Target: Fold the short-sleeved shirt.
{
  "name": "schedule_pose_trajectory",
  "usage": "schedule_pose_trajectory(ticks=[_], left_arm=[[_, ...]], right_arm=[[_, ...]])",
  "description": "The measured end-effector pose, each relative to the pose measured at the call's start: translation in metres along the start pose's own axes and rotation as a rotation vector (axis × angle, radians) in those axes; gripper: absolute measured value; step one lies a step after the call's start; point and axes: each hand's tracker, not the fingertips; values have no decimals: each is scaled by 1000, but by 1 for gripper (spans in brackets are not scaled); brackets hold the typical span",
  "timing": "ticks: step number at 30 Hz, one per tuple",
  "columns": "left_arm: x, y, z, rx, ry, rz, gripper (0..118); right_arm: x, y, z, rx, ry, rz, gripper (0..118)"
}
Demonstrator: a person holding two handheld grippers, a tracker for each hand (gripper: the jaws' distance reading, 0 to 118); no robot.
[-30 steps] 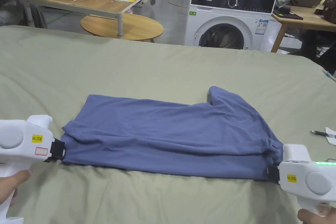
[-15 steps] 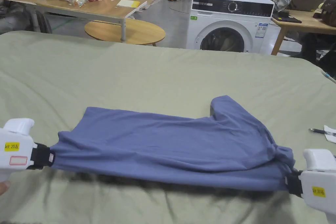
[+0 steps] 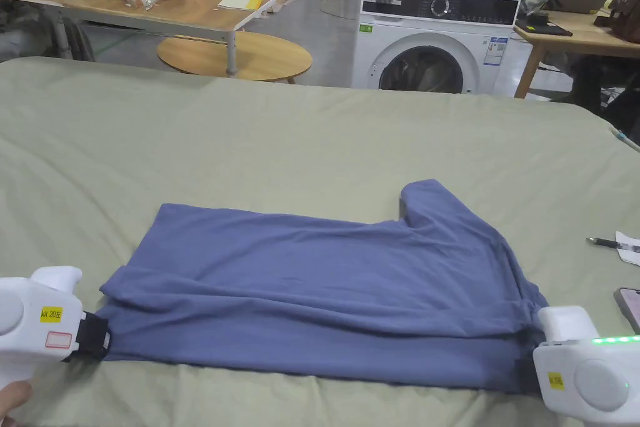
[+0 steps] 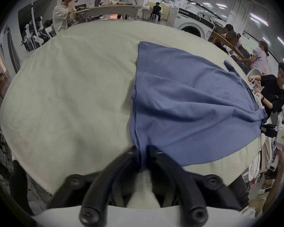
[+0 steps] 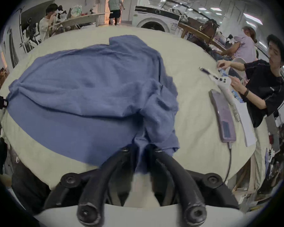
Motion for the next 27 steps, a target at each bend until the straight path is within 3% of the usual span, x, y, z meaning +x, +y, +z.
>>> schedule_pose_trajectory(ticks=[2,3,13,15,16,17,18,19,23,27], left_arm=[[5,5,13,38,23,-8,36],[8,9,18,83,27,-9,42],[55,26,60,600,69,-146,42],[65,26,63,693,70,-160,42],[70,28,63,717,60,-153,38],[73,31,63,716,54,-146,22],[76,34,61,720,54,-146,4],[79,38,59,721,65,-147,0],[78,68,45,685,59,-133,0],[55,119,16,448,40,-91,0]], right_arm=[[-2,10,17,80,-31,-13,51],[-3,16,27,122,-45,-23,52],[-36,55,66,639,-29,-125,52],[-45,59,64,700,-6,-138,38],[-49,61,62,724,13,-146,22],[-54,62,60,751,14,-156,0],[-58,64,60,756,-1,-165,0],[-63,66,58,788,27,-175,0],[-76,83,49,771,66,-184,0],[-85,98,38,750,89,-168,0]])
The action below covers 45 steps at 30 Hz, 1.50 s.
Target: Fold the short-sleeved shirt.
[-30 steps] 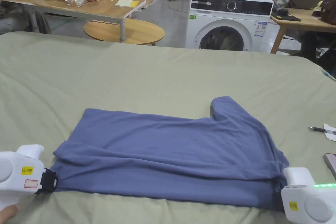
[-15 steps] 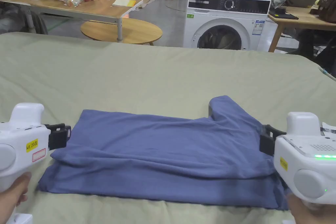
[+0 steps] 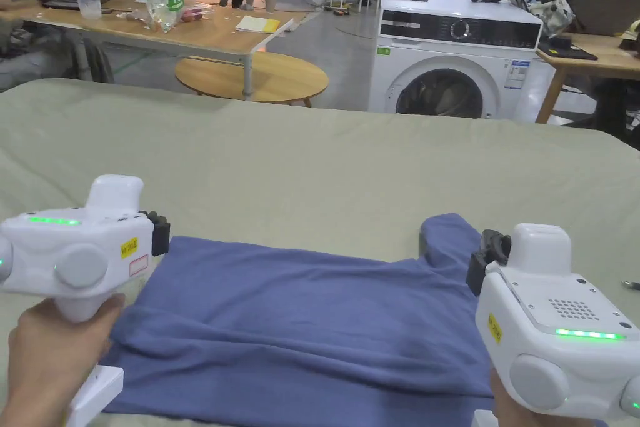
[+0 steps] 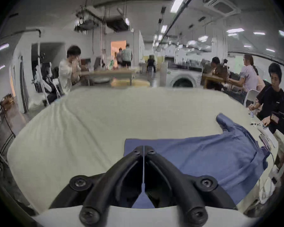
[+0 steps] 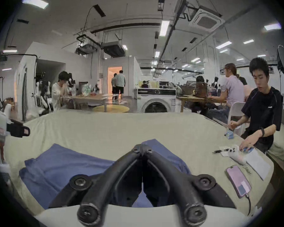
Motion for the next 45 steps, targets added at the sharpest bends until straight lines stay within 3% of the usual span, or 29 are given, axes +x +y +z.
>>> schedule_pose_trajectory(ticks=[6,7,9,12,16,21,24,25,28,29,32,39,45], left_arm=[[-46,40,-88,-282,-68,130,0],[-53,46,-100,-322,-63,149,4],[-60,55,-119,-355,-44,155,31],[-63,64,-143,-425,-56,151,57],[-63,67,-175,-476,-43,162,62],[-52,50,-209,-607,6,88,62],[-39,46,-207,-515,71,9,58],[-32,44,-207,-523,75,-57,52],[-14,45,-201,-524,39,-121,5],[-10,46,-200,-527,53,-160,0],[-14,46,-195,-507,48,-206,0],[-48,51,-147,-323,-86,46,0],[-46,44,-125,-257,-109,76,0]], right_arm=[[-3,-4,-23,-87,37,21,0],[-2,-5,-25,-98,42,20,0],[-2,-7,-29,-115,43,24,0],[0,-10,-35,-135,33,34,0],[5,-16,-43,-167,28,30,0],[10,-23,-49,-198,16,43,0],[14,-26,-53,-221,6,45,0],[17,-28,-54,-229,5,40,0],[22,-30,-61,-248,-6,28,0],[24,-30,-63,-253,-5,24,0],[34,-24,-72,-275,-13,5,0],[72,22,-119,-337,-18,22,0],[100,39,-208,-578,1,90,0]])
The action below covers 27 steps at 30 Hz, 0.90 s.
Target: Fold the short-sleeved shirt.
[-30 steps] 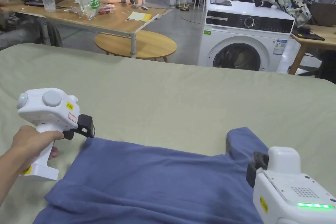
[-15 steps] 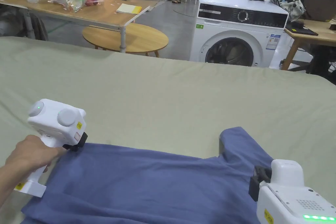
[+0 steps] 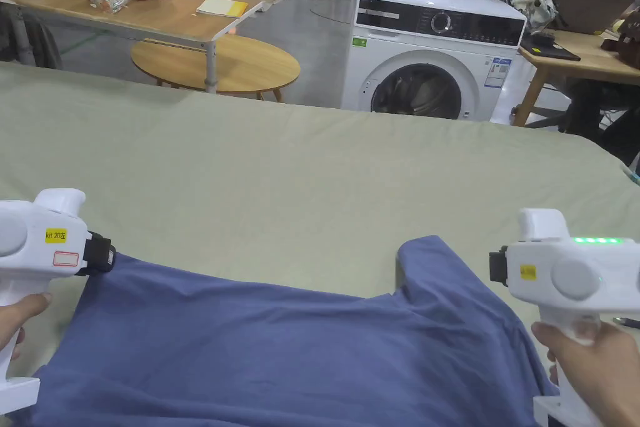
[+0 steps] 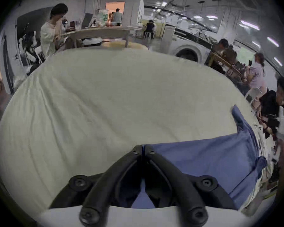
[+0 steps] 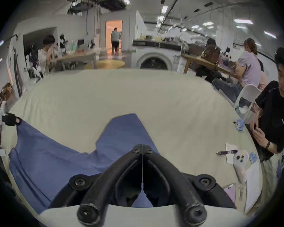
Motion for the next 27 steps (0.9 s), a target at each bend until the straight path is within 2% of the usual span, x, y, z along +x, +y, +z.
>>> schedule_pose_trajectory(ticks=[1,3,4,6,8,10,13,15,16,18,19,23,25,27], left_arm=[[3,-2,0,6,-1,-1,0],[3,-3,0,5,9,-1,0],[3,-4,0,9,11,0,0],[3,-4,1,9,8,5,0],[4,-4,1,9,10,11,0],[5,-2,1,8,11,11,0],[7,1,0,8,10,16,0],[9,2,-1,6,11,11,0],[9,3,-2,4,13,5,0],[12,2,-1,2,15,3,0],[12,3,-2,2,17,2,0],[13,3,-1,-2,21,4,0],[12,3,2,2,25,5,0],[11,5,6,8,18,10,0]], right_arm=[[4,6,-14,-40,12,0,2],[7,13,-39,-101,1,40,35],[8,15,-52,-127,-4,56,44],[12,17,-71,-155,-8,72,45],[18,16,-87,-216,-6,44,45],[24,13,-101,-276,0,11,45],[31,6,-118,-347,33,9,44],[33,3,-115,-311,42,-23,39],[32,1,-112,-305,42,-28,33],[28,-1,-113,-294,47,-15,4],[26,-1,-114,-284,31,5,0],[26,-5,-105,-253,32,27,0],[33,-3,-89,-205,51,-47,0],[37,-2,-65,-143,73,-75,0]])
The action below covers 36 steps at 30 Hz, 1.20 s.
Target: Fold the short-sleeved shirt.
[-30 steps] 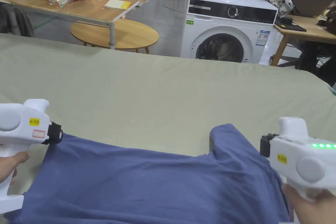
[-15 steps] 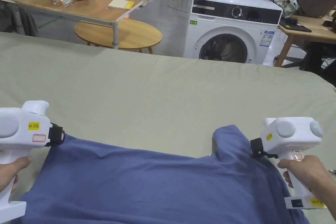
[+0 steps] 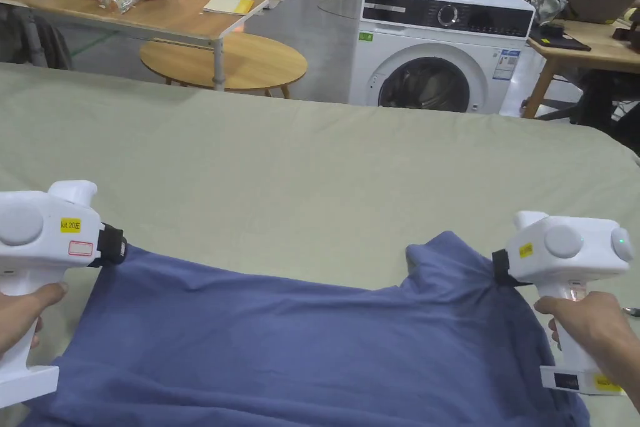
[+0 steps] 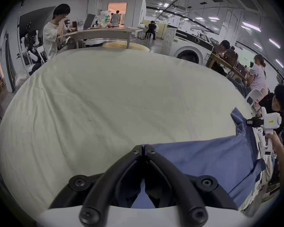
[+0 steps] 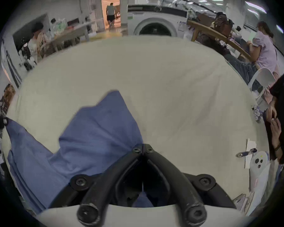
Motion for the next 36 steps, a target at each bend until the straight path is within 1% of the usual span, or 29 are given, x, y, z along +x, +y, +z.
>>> schedule_pose_trajectory(ticks=[2,10,13,18,22,26,28,30,31,33,34,35,36], left_arm=[[0,-1,8,13,-2,3,0],[0,-21,62,89,-47,11,0],[-5,-32,87,129,-69,31,0],[-14,-51,131,195,-79,25,0],[-23,-73,156,222,-87,36,0],[-30,-101,165,193,-94,36,0],[-34,-116,165,169,-96,35,0],[-38,-130,162,128,-94,34,0],[-41,-139,159,103,-95,42,0],[-44,-153,151,36,-88,45,0],[-43,-162,147,5,-85,41,0],[-44,-168,140,-32,-87,39,0],[-45,-174,135,-64,-85,38,0]], right_arm=[[-1,-6,27,29,17,-13,0],[-6,-57,120,152,38,-10,0],[-8,-80,153,195,34,-7,0],[-11,-112,206,263,17,1,0],[-14,-134,243,286,15,3,0],[-16,-160,256,253,18,11,0],[-17,-176,255,225,2,33,0],[-17,-190,251,195,-19,33,0],[-15,-197,245,147,-28,52,0],[-13,-209,233,94,-73,57,0],[-12,-216,224,47,-80,82,0],[-10,-223,217,45,-91,74,0],[-9,-229,208,-13,-104,96,0]])
